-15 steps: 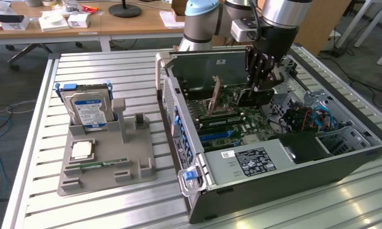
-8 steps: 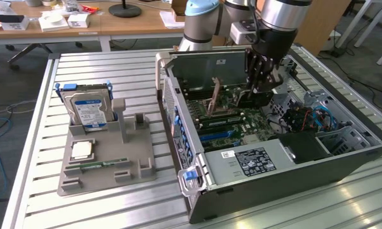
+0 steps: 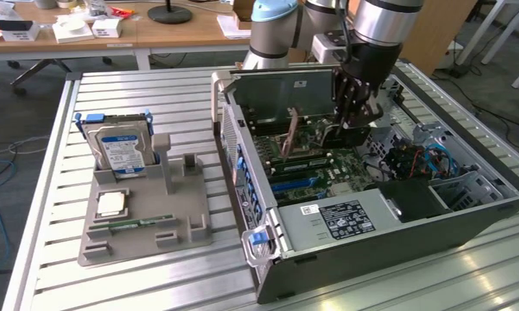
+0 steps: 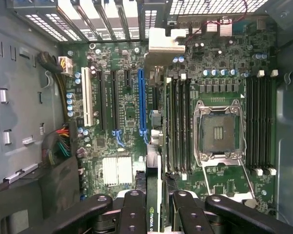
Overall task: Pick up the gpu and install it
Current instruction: 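Insert the gpu into the slot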
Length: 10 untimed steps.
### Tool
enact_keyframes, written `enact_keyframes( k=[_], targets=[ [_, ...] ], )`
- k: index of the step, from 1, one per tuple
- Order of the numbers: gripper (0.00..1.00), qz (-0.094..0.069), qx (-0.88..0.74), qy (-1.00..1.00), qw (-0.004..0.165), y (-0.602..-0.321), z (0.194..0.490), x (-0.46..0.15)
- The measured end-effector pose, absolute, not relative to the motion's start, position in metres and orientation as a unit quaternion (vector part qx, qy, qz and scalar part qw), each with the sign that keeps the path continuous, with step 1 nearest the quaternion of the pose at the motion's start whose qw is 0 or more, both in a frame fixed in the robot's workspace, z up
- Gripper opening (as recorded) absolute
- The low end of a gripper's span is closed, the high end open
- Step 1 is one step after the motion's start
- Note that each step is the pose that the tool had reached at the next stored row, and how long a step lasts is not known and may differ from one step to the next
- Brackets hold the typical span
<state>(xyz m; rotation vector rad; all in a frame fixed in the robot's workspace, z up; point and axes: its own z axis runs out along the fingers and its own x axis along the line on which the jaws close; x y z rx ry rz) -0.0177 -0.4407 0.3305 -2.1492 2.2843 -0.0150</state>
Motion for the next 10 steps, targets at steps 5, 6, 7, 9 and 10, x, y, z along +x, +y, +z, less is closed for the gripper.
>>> enact_keyframes(
  k=[5, 6, 7, 9, 10],
  targets=[
    [0.25, -0.005, -0.685, 0.728, 0.002, -0.4407, 0.3276, -0.0177],
    [0.25, -0.005, -0.685, 0.728, 0.002, -0.4407, 0.3276, -0.0177],
    [0.25, -0.005, -0.685, 0.728, 0.002, -0.4407, 0.3276, -0.0177],
    [0.25, -0.005, -0.685, 0.728, 0.003, -0.4407, 0.3274, -0.018],
    [0.25, -0.005, -0.685, 0.728, 0.003, -0.4407, 0.3274, -0.0185]
  ],
)
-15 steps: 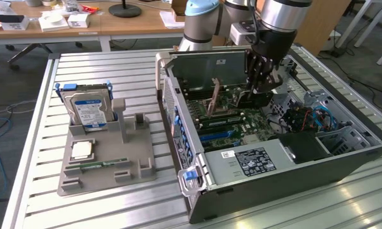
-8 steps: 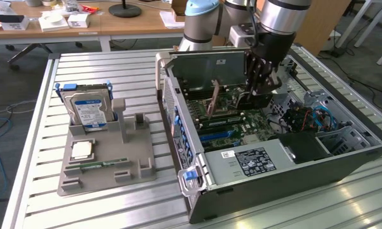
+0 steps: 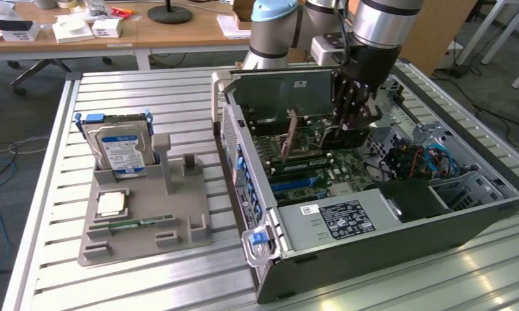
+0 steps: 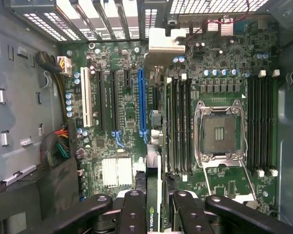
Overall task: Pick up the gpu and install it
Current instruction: 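Insert the gpu into the slot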
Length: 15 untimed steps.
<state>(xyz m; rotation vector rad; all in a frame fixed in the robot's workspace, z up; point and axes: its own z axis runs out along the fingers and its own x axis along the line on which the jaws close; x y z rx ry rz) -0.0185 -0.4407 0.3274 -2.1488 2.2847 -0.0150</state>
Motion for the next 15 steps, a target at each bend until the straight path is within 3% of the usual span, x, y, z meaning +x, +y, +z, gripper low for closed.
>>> enact_keyframes(
  k=[15],
  targets=[
    [0.25, -0.005, -0.685, 0.728, 0.003, -0.4408, 0.3263, -0.0262]
  ],
)
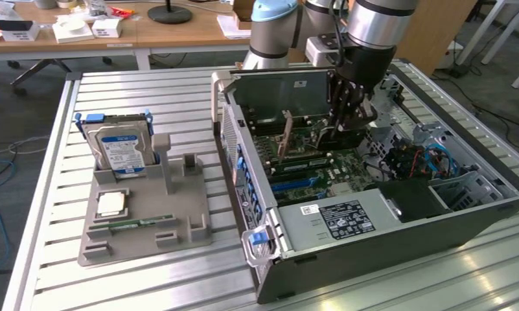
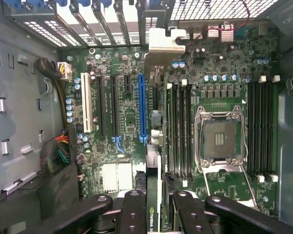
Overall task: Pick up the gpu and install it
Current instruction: 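Insert the gpu into the slot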
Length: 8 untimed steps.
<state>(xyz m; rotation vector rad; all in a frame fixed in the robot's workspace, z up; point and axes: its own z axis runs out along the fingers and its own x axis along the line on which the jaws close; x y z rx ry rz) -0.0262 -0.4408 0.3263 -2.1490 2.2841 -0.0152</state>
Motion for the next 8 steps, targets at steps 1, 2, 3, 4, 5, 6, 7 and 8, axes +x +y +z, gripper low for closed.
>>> enact_keyframes(
  k=[1, 2, 3, 4, 5, 6, 7, 8],
  targets=[
    [0.25, -0.005, -0.685, 0.728, 0.003, -0.4407, 0.3255, -0.0262],
    [0.25, -0.005, -0.685, 0.728, 0.003, -0.4407, 0.3246, -0.0262],
    [0.25, -0.005, -0.685, 0.728, 0.003, -0.4407, 0.3236, -0.0262],
    [0.25, -0.005, -0.685, 0.728, 0.003, -0.4408, 0.3225, -0.0262],
    [0.25, -0.005, -0.685, 0.728, 0.003, -0.4408, 0.3215, -0.0262],
    [0.25, -0.005, -0.685, 0.728, 0.003, -0.4408, 0.3204, -0.0262],
    [0.25, -0.005, -0.685, 0.728, 0.003, -0.4408, 0.3194, -0.0263],
    [0.25, -0.005, -0.685, 0.728, 0.003, -0.4408, 0.3184, -0.0263]
  ],
)
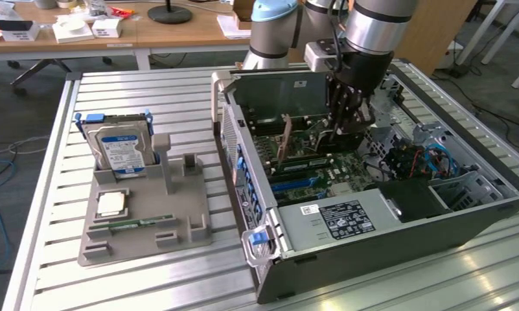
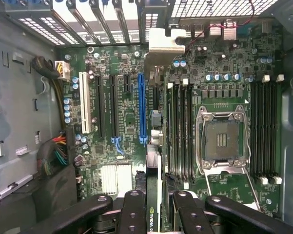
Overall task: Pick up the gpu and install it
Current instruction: 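Insert the gpu into the slot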
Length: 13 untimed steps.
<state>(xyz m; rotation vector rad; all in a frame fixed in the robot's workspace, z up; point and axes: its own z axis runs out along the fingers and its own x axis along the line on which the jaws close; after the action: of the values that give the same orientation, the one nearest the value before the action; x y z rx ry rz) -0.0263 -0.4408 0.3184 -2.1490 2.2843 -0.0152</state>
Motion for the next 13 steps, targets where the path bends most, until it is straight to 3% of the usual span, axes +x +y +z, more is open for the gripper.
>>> enact_keyframes(
  k=[13],
  targets=[
    [0.25, -0.005, -0.685, 0.728, 0.003, -0.4409, 0.3087, -0.0262]
  ],
)
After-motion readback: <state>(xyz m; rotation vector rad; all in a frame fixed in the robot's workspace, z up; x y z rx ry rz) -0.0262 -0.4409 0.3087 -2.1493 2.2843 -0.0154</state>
